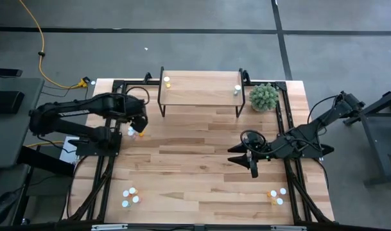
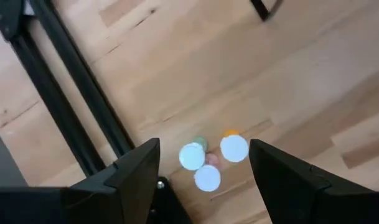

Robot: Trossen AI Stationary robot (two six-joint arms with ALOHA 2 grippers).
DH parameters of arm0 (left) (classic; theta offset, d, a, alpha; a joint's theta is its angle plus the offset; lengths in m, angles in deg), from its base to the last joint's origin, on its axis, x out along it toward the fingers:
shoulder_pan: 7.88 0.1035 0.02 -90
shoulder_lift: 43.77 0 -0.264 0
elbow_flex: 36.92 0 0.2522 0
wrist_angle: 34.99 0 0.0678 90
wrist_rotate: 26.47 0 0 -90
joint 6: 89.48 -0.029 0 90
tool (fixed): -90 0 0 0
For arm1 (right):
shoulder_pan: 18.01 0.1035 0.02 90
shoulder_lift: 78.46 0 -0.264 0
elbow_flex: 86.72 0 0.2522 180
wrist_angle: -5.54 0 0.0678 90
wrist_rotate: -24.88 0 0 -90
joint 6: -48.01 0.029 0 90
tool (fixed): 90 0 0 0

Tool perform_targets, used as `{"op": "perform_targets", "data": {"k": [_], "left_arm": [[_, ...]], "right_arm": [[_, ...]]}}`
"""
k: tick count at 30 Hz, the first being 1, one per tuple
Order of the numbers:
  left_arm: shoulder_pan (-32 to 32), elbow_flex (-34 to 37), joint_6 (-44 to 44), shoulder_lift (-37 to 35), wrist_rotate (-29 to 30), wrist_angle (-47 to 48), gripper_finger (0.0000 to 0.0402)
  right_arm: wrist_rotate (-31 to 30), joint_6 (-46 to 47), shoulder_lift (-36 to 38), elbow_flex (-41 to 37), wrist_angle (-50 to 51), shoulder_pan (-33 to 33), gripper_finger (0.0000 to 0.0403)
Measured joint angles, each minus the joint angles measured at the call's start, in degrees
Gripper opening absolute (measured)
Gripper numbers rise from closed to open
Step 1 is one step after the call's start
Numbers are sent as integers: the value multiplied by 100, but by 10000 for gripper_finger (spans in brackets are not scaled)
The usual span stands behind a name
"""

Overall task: Pick and place medicine bottles onto shelf by color
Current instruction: Put the top blue pill bottle aligned with the other blue pill bottle on the shelf

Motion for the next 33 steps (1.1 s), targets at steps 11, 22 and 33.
{"op": "perform_targets", "data": {"k": [11,22,33], "left_arm": [[191,1017,1597,19,-455,-483,232],[509,1227,2265,119,-373,-597,229],[704,1252,1854,1008,-684,-676,229]], "right_arm": [[-4,-38,0,0,3,-2,184],[-26,-48,-1,2,44,-2,184],[-33,-50,-1,2,132,-2,184]]}}
